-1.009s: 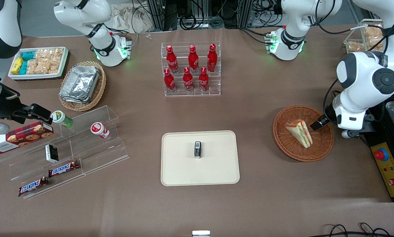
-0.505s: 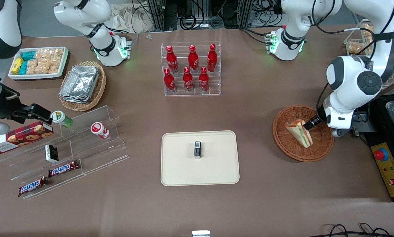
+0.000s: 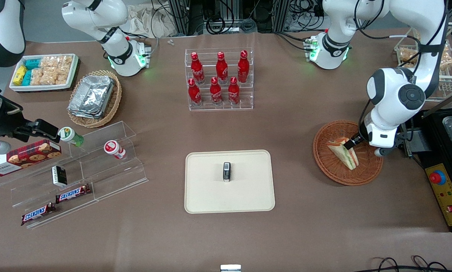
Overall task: Place sandwich from basket to tray
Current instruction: 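Lower the open left gripper around the sandwich and close it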
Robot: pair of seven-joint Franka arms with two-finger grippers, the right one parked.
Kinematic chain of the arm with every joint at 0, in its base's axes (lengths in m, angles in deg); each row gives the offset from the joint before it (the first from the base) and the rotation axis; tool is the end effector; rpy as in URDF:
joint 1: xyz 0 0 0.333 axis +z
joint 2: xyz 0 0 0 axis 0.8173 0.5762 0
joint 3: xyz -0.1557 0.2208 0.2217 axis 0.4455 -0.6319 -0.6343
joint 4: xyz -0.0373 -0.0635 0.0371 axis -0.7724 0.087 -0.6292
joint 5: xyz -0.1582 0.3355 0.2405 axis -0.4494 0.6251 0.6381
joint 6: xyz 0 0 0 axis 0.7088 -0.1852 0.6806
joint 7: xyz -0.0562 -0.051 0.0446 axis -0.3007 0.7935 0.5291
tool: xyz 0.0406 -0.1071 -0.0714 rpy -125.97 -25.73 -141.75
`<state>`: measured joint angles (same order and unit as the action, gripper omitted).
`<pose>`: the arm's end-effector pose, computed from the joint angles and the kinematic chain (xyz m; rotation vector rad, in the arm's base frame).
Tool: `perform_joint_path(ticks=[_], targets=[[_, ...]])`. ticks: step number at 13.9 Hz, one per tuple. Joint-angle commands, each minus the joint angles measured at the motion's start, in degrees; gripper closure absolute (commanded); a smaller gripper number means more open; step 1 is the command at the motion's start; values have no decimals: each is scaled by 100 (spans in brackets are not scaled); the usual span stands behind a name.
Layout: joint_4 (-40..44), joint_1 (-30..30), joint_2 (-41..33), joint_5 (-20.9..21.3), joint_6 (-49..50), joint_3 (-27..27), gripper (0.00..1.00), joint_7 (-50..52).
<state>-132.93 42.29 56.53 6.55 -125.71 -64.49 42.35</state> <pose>0.5529 -0.0238 0.2636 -2.9967 -0.9300 -0.0259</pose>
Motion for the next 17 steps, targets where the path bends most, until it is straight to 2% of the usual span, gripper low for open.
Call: perform_joint_path(ticks=[1,4,11,12,13,14,15,17], targets=[[-123,-118,86,-62,-363,8,0,124],[-131,-294,280,-80,-584,0,0,256],[-474,-294,421,-62,-1129,0,0,212],[-474,-294,421,-62,-1129,0,7,212],[-448,-303,421,-62,-1103,0,46,230],[-430,-303,412,-62,-1094,0,78,265],[-421,-303,395,-62,-1085,0,97,282],[-395,-303,386,-71,-1085,0,99,283]])
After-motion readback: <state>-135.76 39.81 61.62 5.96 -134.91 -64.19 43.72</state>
